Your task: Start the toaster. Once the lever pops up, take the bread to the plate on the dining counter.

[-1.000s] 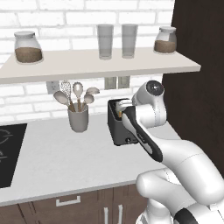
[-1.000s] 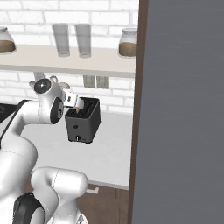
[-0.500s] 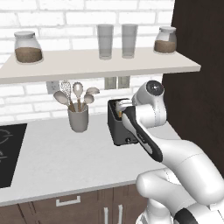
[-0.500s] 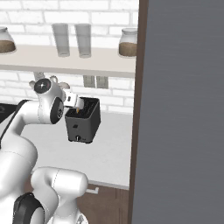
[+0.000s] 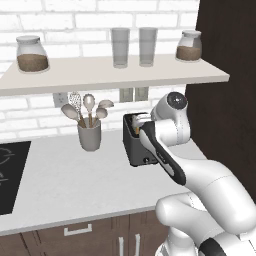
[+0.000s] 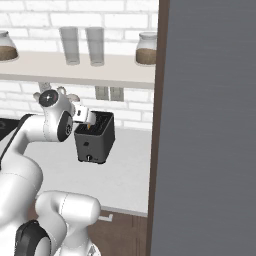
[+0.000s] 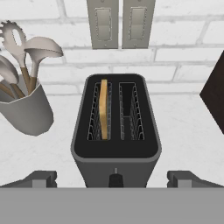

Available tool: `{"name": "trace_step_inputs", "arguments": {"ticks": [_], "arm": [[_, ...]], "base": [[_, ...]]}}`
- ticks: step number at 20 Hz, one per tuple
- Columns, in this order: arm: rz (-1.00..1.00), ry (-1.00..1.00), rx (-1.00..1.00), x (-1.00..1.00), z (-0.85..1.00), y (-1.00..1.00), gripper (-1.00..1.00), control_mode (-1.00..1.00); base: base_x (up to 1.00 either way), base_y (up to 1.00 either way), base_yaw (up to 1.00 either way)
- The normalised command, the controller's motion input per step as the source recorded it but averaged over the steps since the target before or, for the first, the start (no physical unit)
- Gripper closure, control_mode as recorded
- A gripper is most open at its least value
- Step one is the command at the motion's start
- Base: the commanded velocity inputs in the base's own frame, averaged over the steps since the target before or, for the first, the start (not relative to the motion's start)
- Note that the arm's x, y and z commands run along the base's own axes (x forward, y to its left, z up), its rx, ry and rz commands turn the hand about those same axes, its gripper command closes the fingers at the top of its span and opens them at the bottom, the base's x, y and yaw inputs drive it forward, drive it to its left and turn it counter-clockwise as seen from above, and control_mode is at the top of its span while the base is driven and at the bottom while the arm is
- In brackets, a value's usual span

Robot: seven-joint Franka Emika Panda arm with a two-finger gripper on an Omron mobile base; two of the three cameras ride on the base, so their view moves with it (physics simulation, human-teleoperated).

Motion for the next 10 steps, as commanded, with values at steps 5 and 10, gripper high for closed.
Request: {"name": "trace_step_inputs", "arguments": {"ticks": [5, 10], "arm": [[0.0, 0.0, 0.0, 0.0, 0.0, 0.0, -1.0, -1.0], [0.0, 0.0, 0.0, 0.0, 0.0, 0.0, -1.0, -1.0]], "base": [[0.0, 0.0, 0.0], [0.0, 0.0, 0.0]]}}
